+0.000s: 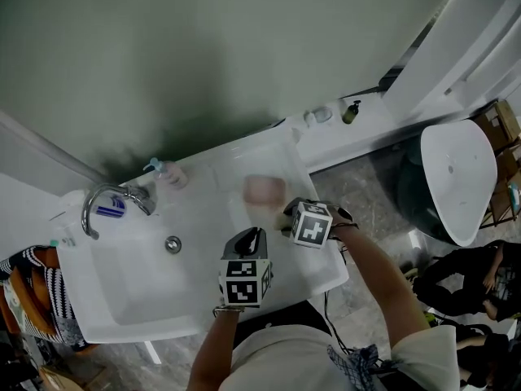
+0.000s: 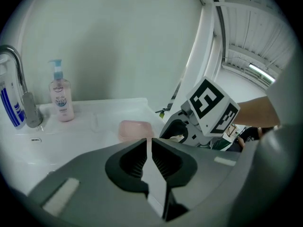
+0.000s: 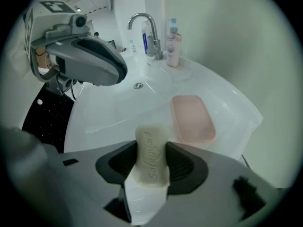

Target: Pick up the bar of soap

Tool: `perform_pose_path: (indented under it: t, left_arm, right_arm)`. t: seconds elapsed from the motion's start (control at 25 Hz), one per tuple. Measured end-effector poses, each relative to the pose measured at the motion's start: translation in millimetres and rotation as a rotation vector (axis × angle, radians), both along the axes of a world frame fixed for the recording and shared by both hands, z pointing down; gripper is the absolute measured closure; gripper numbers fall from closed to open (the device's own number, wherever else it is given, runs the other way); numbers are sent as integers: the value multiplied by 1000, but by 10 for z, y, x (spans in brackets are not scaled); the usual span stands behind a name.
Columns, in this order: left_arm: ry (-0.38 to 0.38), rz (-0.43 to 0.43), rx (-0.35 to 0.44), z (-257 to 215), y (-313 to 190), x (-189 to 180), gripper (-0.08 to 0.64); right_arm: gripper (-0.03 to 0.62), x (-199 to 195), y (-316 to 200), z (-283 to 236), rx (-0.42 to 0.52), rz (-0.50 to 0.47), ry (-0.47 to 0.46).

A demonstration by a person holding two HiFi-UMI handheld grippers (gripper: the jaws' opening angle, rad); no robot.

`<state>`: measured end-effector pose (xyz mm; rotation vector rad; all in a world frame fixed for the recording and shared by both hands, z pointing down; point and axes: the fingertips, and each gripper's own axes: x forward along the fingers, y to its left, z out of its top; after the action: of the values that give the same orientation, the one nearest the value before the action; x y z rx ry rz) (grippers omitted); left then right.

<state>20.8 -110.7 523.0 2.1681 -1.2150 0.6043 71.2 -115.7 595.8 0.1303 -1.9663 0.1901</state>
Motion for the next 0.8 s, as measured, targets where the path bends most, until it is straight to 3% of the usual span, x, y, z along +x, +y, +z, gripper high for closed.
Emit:
perform_pose_path:
  t: [0.8]
  left_arm:
    - [-17, -11, -11, 37, 117, -114, 523]
  right_arm:
    - [385, 4, 150, 241, -39, 24, 15]
